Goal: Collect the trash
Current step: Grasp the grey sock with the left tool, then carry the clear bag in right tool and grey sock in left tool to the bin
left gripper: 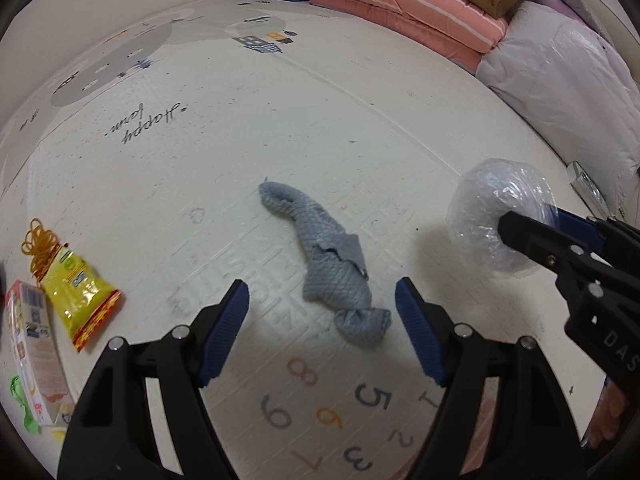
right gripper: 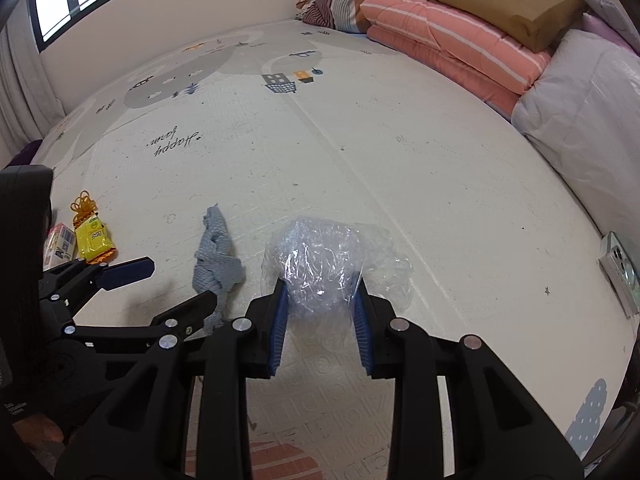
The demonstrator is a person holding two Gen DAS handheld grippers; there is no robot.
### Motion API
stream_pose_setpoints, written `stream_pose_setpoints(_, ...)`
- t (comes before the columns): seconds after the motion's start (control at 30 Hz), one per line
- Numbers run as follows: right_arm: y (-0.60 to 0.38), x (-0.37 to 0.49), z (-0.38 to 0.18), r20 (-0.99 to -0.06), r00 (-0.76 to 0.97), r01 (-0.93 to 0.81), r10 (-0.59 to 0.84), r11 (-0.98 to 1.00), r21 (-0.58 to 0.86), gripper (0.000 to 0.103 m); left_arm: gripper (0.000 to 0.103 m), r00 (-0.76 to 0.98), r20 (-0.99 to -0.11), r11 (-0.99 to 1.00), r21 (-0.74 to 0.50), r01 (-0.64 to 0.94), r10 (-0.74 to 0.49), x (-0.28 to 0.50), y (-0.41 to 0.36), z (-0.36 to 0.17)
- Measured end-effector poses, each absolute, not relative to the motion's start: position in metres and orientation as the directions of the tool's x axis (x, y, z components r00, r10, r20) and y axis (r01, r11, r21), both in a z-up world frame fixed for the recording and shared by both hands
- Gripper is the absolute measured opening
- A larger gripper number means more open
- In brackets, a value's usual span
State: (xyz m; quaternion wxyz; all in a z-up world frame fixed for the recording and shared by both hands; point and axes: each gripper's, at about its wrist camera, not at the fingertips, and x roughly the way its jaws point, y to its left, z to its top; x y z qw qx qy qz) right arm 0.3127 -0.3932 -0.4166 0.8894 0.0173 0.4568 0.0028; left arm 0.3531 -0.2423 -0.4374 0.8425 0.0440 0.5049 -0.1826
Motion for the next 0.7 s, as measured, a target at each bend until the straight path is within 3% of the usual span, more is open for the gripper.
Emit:
stream_pose_setpoints(0.2,-0.407,0.31,-0.428,-0.816,0.578,0.045,0.018,0.998,0.053,0.028,0.075,0.416,-0.882,0.934,-0.067,0.35,-0.219,0.365,-0.26,-0.467)
stream_pose_setpoints(0.23,-0.408,0.309,-0.429,-0.816,0.577,0.048,0.018,0.997,0.056,0.028,0.07,0.428,-0.879,0.931,-0.046,0.363,-0.21,0.364,-0.264,-0.466)
stream_pose_setpoints(0.3,-0.408,0.308,-0.43,-0.817,0.576,0.049,0.019,0.997,0.058,0.028,0.039,0.436,-0.878,0.927,-0.02,0.376,-0.196,0.362,-0.267,-0.462)
stream_pose_setpoints(0.33,-0.408,0.307,-0.429,-0.818,0.575,0.049,0.021,0.997,0.06,0.028,0.034,0.425,-0.882,0.923,-0.031,0.382,-0.205,0.362,-0.267,-0.46)
stream_pose_setpoints(0.7,-0.382,0.29,-0.4,-0.809,0.586,0.034,0.032,0.997,0.064,0.028,0.033,0.458,-0.856,0.913,-0.038,0.406,-0.239,0.332,-0.237,-0.4)
